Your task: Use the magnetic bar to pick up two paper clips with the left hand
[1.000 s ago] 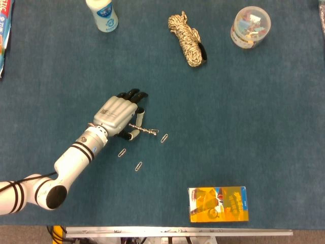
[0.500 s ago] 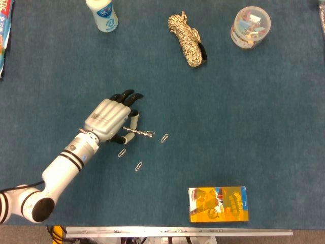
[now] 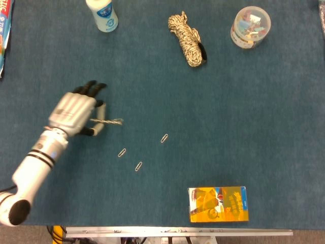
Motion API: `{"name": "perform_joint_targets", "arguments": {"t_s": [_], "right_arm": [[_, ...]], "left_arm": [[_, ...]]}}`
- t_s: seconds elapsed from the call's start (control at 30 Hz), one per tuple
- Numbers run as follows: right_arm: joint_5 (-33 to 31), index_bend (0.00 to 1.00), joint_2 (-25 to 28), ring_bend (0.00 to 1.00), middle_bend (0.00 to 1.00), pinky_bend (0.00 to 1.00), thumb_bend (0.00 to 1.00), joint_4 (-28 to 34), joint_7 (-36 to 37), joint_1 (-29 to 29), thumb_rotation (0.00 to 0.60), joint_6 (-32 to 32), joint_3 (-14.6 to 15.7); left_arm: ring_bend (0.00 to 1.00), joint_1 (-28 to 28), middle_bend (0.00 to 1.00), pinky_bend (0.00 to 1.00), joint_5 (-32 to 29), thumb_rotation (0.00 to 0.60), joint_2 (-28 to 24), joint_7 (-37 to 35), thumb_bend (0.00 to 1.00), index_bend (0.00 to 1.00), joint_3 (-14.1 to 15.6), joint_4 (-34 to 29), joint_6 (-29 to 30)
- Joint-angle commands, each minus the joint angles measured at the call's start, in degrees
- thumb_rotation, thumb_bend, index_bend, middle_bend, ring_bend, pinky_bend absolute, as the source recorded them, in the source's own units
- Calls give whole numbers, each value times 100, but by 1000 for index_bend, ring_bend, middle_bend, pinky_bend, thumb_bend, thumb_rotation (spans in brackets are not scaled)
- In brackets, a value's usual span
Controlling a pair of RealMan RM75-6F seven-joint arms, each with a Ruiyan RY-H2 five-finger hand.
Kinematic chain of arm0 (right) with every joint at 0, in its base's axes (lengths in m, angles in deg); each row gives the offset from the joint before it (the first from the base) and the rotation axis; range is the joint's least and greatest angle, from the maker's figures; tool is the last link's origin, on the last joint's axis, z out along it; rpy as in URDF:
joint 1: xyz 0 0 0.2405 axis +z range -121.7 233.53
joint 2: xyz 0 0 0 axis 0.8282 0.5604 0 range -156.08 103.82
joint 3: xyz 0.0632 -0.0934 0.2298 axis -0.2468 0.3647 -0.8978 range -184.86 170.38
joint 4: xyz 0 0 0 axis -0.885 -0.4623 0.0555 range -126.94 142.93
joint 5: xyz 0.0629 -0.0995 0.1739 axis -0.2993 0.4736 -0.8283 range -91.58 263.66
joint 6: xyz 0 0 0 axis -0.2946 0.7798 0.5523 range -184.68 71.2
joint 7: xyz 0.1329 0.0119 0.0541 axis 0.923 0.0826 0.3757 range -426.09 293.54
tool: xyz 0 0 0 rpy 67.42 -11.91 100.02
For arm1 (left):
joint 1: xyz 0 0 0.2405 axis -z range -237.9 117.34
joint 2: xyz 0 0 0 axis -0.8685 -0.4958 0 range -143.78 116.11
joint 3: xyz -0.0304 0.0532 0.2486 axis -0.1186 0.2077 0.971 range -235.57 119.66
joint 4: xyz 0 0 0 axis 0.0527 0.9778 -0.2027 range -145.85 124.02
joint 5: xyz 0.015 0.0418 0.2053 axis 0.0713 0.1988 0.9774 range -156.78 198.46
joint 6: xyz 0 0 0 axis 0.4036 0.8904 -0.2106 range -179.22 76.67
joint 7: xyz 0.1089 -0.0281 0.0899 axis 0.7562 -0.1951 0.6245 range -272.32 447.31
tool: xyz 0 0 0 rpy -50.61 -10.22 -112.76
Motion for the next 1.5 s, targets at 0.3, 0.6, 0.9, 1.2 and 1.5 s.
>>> {"name": "perform_joint_targets", "arguments": {"t_s": [0.3, 0.6, 0.9, 1.2, 1.5], "right_arm": [[39, 404, 17, 206, 304, 303, 97, 130, -146, 63, 600, -62, 11], [34, 404, 67, 206, 304, 303, 97, 247, -252, 82, 600, -91, 16], [19, 404, 70, 206, 304, 303, 97, 252, -236, 88, 600, -103, 18], [-6, 404, 64, 206, 304, 303, 97, 238, -216, 74, 600, -101, 23], [-25, 404, 27, 206, 304, 303, 97, 335, -381, 148, 600, -286, 53]], "left_arm": [[57, -395, 118, 164, -204, 600, -276, -628, 345, 559, 31, 461, -7], [62, -582, 117, 170, -221, 600, -60, -1015, 345, 530, 77, 1091, -253], [62, -792, 69, 170, -20, 600, -111, -1260, 345, 125, 70, 1189, -130], [69, -1317, 67, 170, 320, 600, -550, -1719, 345, 111, -54, 810, 811], [89, -2083, 111, 170, 926, 600, -657, -1609, 345, 212, -198, 1059, 2599]]}}
